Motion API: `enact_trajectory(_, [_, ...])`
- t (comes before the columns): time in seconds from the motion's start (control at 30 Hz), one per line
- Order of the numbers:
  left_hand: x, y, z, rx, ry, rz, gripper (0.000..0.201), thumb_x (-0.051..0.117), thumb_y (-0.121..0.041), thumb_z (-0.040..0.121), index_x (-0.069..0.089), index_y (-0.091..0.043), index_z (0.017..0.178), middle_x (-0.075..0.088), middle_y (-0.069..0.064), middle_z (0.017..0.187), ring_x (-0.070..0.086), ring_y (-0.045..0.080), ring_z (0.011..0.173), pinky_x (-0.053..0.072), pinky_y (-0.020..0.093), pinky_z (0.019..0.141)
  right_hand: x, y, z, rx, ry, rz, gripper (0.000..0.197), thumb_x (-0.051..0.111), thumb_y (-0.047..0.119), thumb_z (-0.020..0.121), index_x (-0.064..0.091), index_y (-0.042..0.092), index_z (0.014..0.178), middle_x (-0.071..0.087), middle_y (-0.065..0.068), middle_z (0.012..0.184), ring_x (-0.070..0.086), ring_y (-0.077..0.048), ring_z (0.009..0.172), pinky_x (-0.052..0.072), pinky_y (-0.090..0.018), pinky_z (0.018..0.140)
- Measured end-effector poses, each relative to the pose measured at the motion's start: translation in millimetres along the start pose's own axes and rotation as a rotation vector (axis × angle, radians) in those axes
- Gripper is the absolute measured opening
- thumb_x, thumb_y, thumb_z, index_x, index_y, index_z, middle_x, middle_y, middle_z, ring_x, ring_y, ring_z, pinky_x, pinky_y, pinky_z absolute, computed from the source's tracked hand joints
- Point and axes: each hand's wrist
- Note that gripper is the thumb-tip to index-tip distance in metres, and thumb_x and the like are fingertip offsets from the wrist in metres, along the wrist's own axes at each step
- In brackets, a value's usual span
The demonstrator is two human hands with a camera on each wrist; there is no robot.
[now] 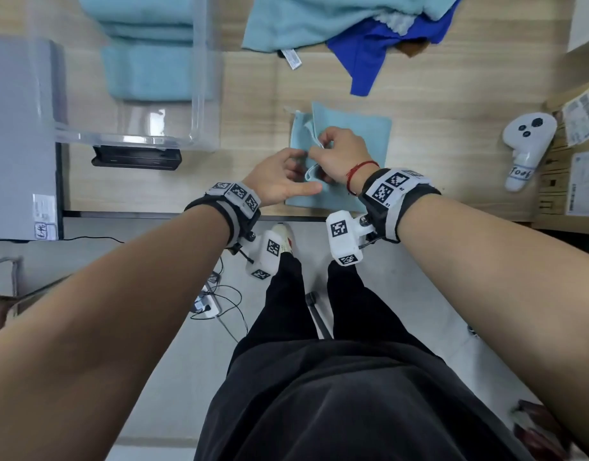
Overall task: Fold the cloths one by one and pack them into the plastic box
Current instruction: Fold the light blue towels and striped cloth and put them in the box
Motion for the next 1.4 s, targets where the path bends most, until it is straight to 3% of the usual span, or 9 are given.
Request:
enact_trajectory(0.07, [-3, -3, 1, -0.009, 0.005, 0.003, 0.078, 0.076, -0.009, 0.08, 0.031, -0.007, 0.145, 0.06, 0.002, 0.077, 0.057, -0.007, 0.059, 0.045, 0.01, 0.065, 2, 1, 0, 0.006, 0.036, -0.004, 0.012, 0.06, 0.03, 0.081, 0.06, 0.018, 0.083, 0.063, 0.003, 0.063, 0.061, -0.017, 0.051, 0.052, -0.023, 0.055])
enact_trajectory(0.1, [-5, -4, 1, -0.01, 0.005, 0.008, 0.077, 0.072, -0.013, 0.085, 0.027, -0.009, 0.147, 0.062, 0.02, 0.095, 0.059, -0.006, 0.063, 0.046, 0.011, 0.067, 2, 2, -1, 0.02, 0.067, 0.006, 0.016, 0.059, 0.032, 0.083, 0.061, 0.016, 0.084, 0.064, 0.002, 0.063, 0.06, -0.016, 0.049, 0.049, -0.021, 0.051])
enact_trajectory(0.17, [-7, -8, 4, -0.023, -0.016, 0.025, 0.076, 0.065, -0.035, 0.089, 0.024, -0.017, 0.15, 0.058, -0.007, 0.092, 0.062, 0.002, 0.078, 0.049, 0.017, 0.078, 1, 2, -3, 0.063, 0.132, 0.038, 0.027, 0.055, 0.038, 0.087, 0.065, 0.013, 0.087, 0.067, -0.002, 0.064, 0.059, -0.019, 0.046, 0.045, -0.023, 0.047])
enact_trajectory(0.3, [-11, -13, 12, -0.076, -0.043, 0.067, 0.075, 0.054, -0.063, 0.086, 0.026, -0.033, 0.149, 0.07, 0.002, 0.108, 0.07, 0.017, 0.092, 0.056, 0.038, 0.089, -6, -5, -6, 0.109, 0.202, 0.056, 0.029, 0.046, 0.031, 0.087, 0.07, 0.014, 0.083, 0.068, -0.005, 0.066, 0.056, -0.021, 0.047, 0.043, -0.025, 0.047])
enact_trajectory(0.5, [-9, -17, 22, 0.158, -0.155, 0.455, 0.093, 0.072, -0.017, 0.079, 0.017, -0.037, 0.152, 0.06, 0.007, 0.076, 0.058, 0.014, 0.068, 0.048, 0.018, 0.07, -18, -27, -14, 0.054, 0.247, -0.033, 0.02, 0.054, 0.026, 0.087, 0.071, 0.016, 0.087, 0.069, -0.005, 0.074, 0.056, -0.019, 0.054, 0.051, -0.028, 0.057])
enact_trajectory(0.7, [-6, -20, 15, 0.206, -0.208, 0.539, 0.094, 0.065, -0.007, 0.081, 0.009, -0.024, 0.155, 0.055, 0.0, 0.071, 0.06, 0.02, 0.073, 0.047, 0.024, 0.071, -33, -53, -19, -0.092, 0.088, -0.254, 0.007, 0.063, 0.031, 0.082, 0.064, 0.024, 0.081, 0.062, 0.011, 0.067, 0.06, -0.015, 0.073, 0.05, -0.027, 0.074])
enact_trajectory(0.93, [-5, -14, 6, 0.144, -0.253, 0.573, 0.092, 0.062, -0.01, 0.085, 0.003, -0.023, 0.155, 0.055, -0.003, 0.069, 0.057, 0.018, 0.071, 0.042, 0.023, 0.07, -42, -79, -39, -0.219, 0.173, -0.545, 0.081, 0.075, 0.07, 0.057, 0.043, 0.031, 0.12, 0.042, 0.005, 0.121, 0.047, -0.014, 0.106, 0.047, -0.036, 0.08])
enact_trajectory(1.2, [-3, -9, 13, 0.101, -0.311, 0.592, 0.085, 0.06, -0.011, 0.086, 0.01, -0.02, 0.155, 0.059, 0.004, 0.081, 0.059, 0.021, 0.08, 0.045, 0.027, 0.077, -37, -91, -48, -0.292, 0.081, -0.639, 0.066, 0.073, 0.033, 0.074, 0.042, 0.027, 0.133, 0.04, -0.001, 0.128, 0.044, -0.022, 0.117, 0.048, -0.035, 0.077])
enact_trajectory(1.4, [-4, -7, 19, 0.067, -0.283, 0.611, 0.088, 0.063, -0.012, 0.086, 0.009, -0.018, 0.155, 0.056, 0.003, 0.084, 0.057, 0.022, 0.082, 0.047, 0.03, 0.084, -38, -100, -48, -0.332, 0.093, -0.676, 0.075, 0.073, 0.009, 0.068, 0.043, 0.024, 0.135, 0.039, -0.004, 0.127, 0.042, -0.024, 0.113, 0.039, -0.029, 0.067])
Point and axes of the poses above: each hand's wrist, its own z-axis towards the middle knuckle, its own x-axis out of the palm, y = z × x
